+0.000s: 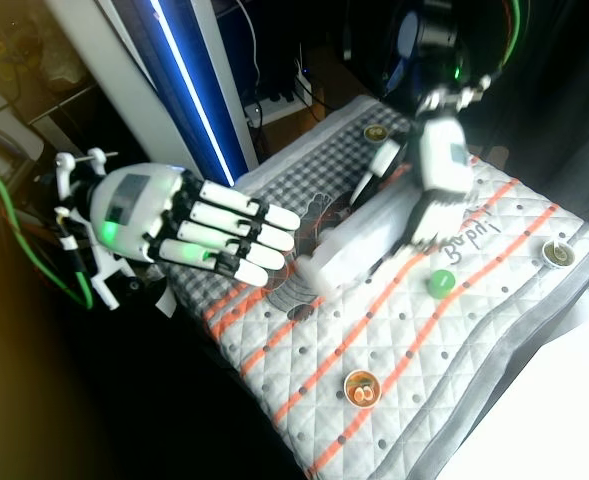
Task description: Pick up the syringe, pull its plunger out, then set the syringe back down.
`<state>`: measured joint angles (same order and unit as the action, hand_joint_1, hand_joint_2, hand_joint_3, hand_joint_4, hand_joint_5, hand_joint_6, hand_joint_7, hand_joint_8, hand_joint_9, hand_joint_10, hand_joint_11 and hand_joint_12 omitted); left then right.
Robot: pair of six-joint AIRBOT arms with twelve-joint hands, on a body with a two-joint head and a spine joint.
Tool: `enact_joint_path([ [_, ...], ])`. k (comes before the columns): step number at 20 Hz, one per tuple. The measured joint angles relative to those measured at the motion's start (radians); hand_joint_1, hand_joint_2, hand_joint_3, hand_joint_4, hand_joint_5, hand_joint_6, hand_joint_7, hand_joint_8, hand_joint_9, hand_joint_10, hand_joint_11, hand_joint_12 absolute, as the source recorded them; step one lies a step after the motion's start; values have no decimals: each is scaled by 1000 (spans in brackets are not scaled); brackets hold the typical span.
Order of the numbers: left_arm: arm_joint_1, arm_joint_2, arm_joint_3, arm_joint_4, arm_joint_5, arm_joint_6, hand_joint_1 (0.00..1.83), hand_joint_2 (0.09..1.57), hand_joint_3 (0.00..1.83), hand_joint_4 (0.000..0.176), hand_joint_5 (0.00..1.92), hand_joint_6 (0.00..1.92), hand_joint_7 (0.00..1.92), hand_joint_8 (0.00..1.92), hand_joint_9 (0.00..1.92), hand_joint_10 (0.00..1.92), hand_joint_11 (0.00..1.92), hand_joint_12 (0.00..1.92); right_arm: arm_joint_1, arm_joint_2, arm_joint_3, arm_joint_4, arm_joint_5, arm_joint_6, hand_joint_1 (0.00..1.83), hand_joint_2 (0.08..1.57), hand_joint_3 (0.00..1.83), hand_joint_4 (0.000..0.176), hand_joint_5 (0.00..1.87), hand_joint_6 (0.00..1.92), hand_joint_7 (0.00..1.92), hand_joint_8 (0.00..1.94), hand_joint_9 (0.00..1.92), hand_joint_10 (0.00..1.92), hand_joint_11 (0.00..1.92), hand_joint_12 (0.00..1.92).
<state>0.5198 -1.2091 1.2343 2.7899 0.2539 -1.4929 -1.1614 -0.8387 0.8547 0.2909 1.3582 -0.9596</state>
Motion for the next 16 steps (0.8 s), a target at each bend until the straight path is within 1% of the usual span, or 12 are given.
enact_joint_path([
  [1,4,15,-19,4,28,0,1182,1216,0,0,895,1165,683,1436,459,1497,244,1918,2,-5,0,-4,-3,0,683,830,0,0,134,0,90,0,114,0,0,564],
  [2,13,44,-62,17,61,0,1190,1206,0,0,916,1139,693,1404,396,1449,80,1920,6,-11,0,-7,-2,7,658,807,0,18,119,1,41,2,63,6,0,459],
  [3,21,54,-76,23,75,-1,1192,1204,0,0,924,1106,692,1426,406,1454,52,1921,6,-12,0,-5,0,23,614,840,1,18,82,0,7,0,12,0,0,305],
  [4,23,64,-93,26,85,0,1199,1202,0,0,939,1049,688,1467,413,1475,74,1921,6,-16,11,-8,6,57,602,819,0,15,74,0,1,0,2,0,0,276],
  [5,34,84,-118,34,98,0,1202,1200,0,0,949,1062,683,1439,372,1453,14,1921,6,-29,37,-13,16,114,658,814,0,17,79,2,0,0,0,0,0,95],
  [6,38,100,-137,41,101,0,1209,1205,0,0,954,1046,656,1478,342,1487,39,1921,6,-39,51,-10,27,152,649,840,5,0,30,0,0,0,0,0,0,18],
  [7,42,119,-157,50,115,0,1209,1206,0,0,951,1052,654,1485,351,1513,122,1921,6,-47,60,-6,27,176,627,856,11,0,19,0,0,0,0,0,0,3],
  [9,48,151,-192,64,150,0,1208,1213,0,0,944,1050,638,1518,326,1603,201,1921,6,-51,62,-11,27,188,553,906,27,0,9,1,0,0,0,0,38,19],
  [11,57,176,-228,76,192,0,1228,1187,0,0,989,910,708,1517,420,1714,344,1921,6,-59,62,-14,35,197,664,895,14,0,57,19,7,3,2,1,43,26],
  [12,64,183,-241,81,202,0,1216,1187,0,0,979,980,707,1463,390,1617,201,1921,6,-64,62,-14,36,198,747,829,19,0,96,17,42,5,43,14,8,255],
  [14,72,196,-273,101,219,0,1208,1179,0,0,971,1048,742,1368,414,1561,177,1921,6,-75,62,-17,34,198,763,812,7,0,166,21,76,7,112,27,0,493],
  [16,72,206,-294,120,236,-1,1209,1176,0,0,972,965,765,1417,437,1587,192,1921,6,-77,62,-31,32,198,758,828,6,7,185,10,93,4,139,19,0,561],
])
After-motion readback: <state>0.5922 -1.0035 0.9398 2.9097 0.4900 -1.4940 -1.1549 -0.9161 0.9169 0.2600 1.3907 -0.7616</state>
